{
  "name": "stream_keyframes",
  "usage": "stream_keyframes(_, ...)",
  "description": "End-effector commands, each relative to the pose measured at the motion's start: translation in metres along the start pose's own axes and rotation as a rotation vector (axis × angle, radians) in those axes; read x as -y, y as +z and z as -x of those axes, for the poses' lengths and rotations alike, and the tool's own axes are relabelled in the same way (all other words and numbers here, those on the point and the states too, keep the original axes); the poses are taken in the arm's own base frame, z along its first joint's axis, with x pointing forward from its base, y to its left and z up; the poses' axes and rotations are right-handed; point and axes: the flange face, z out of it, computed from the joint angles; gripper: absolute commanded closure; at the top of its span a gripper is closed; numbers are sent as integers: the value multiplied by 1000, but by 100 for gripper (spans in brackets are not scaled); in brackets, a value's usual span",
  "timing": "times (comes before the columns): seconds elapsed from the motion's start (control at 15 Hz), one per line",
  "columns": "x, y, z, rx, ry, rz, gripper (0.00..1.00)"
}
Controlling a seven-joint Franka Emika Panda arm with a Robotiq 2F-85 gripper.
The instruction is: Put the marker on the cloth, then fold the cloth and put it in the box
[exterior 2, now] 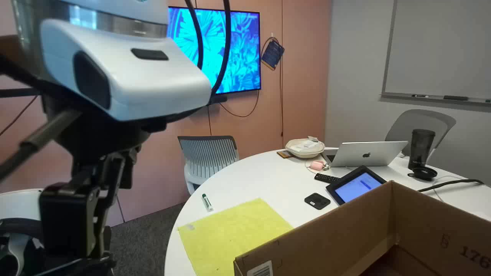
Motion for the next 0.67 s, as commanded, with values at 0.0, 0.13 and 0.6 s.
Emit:
stream_keyframes(0.0, 0, -2, 0, -2, 0, 0, 0)
stream_keyframes(0.13, 0, -4, 0, -6, -1, 0, 0)
stream_keyframes(0.6, 41, -6, -25, -17, -71, 66, 0)
